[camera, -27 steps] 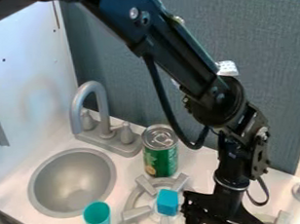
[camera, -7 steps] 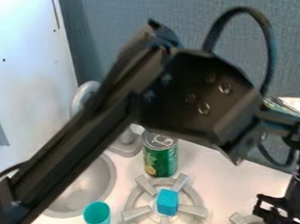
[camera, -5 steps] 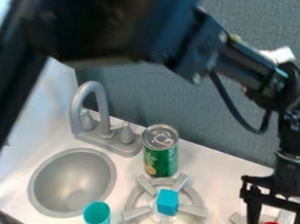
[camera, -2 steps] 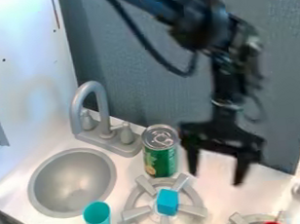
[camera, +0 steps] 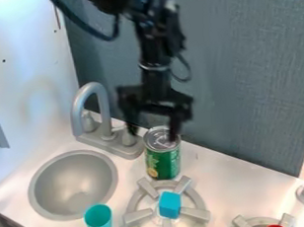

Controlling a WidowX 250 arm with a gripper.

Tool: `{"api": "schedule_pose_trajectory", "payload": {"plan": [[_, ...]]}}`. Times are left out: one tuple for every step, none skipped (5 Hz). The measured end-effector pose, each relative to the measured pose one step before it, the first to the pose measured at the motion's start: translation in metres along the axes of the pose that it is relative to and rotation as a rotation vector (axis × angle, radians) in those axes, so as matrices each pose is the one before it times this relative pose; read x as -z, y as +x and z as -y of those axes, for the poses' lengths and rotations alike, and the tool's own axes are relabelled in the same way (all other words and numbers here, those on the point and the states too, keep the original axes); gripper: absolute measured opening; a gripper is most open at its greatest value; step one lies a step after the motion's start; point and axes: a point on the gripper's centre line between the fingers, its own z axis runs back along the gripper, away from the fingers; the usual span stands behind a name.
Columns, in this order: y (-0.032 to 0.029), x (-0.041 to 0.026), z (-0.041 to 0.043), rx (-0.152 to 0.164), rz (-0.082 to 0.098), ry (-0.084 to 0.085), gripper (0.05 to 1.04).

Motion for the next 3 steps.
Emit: {"api": "schedule_pose_trajectory", "payload": {"plan": [[0.01797, -0.00607, -0.02152, 0.1159, 0.0066, 0.0065, 1.001], [0.01111, 0.01072, 0.00012, 0.1234, -0.0256, 0.0087, 1.000], [0.01522, 0.01420, 0.00211, 0.1045, -0.0104, -0.0021, 1.001]]}}
